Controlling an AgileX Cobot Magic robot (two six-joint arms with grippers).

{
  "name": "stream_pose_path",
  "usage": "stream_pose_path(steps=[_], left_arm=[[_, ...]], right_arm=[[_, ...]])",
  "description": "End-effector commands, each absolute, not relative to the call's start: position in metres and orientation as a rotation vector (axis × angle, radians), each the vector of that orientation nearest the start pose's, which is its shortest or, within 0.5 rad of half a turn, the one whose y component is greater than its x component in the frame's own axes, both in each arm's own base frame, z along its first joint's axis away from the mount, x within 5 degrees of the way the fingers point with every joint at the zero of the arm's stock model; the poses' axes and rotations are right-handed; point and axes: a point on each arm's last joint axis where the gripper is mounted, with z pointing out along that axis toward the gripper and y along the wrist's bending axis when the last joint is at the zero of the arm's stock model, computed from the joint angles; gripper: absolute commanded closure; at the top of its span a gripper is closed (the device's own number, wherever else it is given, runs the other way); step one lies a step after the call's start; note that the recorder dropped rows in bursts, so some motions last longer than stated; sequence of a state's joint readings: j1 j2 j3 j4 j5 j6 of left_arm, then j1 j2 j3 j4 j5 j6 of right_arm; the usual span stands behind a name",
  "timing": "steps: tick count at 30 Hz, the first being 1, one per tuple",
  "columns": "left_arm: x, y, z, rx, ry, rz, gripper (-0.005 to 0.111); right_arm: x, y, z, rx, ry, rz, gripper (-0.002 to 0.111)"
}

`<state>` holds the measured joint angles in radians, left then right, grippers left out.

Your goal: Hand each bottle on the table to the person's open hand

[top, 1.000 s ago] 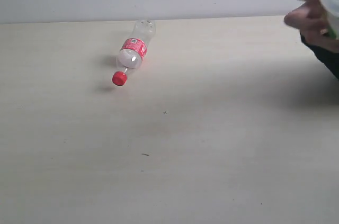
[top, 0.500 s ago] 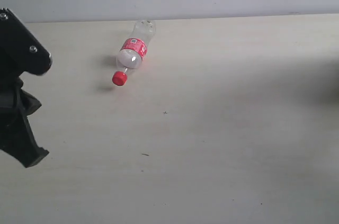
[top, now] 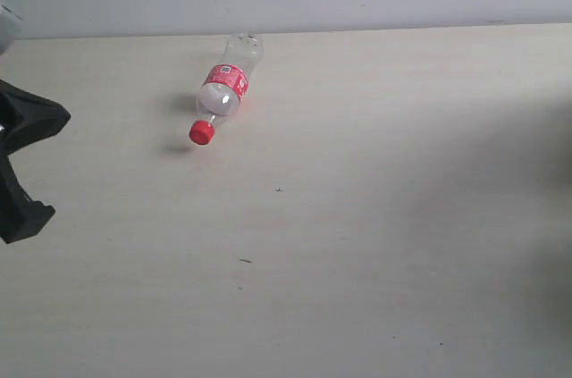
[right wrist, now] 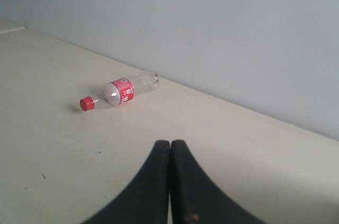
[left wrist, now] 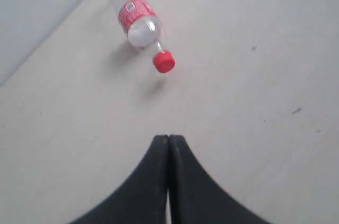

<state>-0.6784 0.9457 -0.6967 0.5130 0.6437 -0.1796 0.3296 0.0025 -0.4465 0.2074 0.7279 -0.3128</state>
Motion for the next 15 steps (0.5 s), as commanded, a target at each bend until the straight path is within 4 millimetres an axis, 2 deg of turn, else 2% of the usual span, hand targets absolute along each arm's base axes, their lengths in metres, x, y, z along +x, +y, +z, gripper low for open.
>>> stream_pose_path(steps=[1,15], left_arm=[[0.150,-0.089,0.307,0.807,2.017,0.035,0.107],[0.130,-0.077,0.318,0.769,1.875,-0.031,0.107]], right_arm=[[0.007,0.016,0.291,-0.512,1.680,0.246,0.108],[0.007,0.016,0.291,-0.512,1.680,0.246,0.108]])
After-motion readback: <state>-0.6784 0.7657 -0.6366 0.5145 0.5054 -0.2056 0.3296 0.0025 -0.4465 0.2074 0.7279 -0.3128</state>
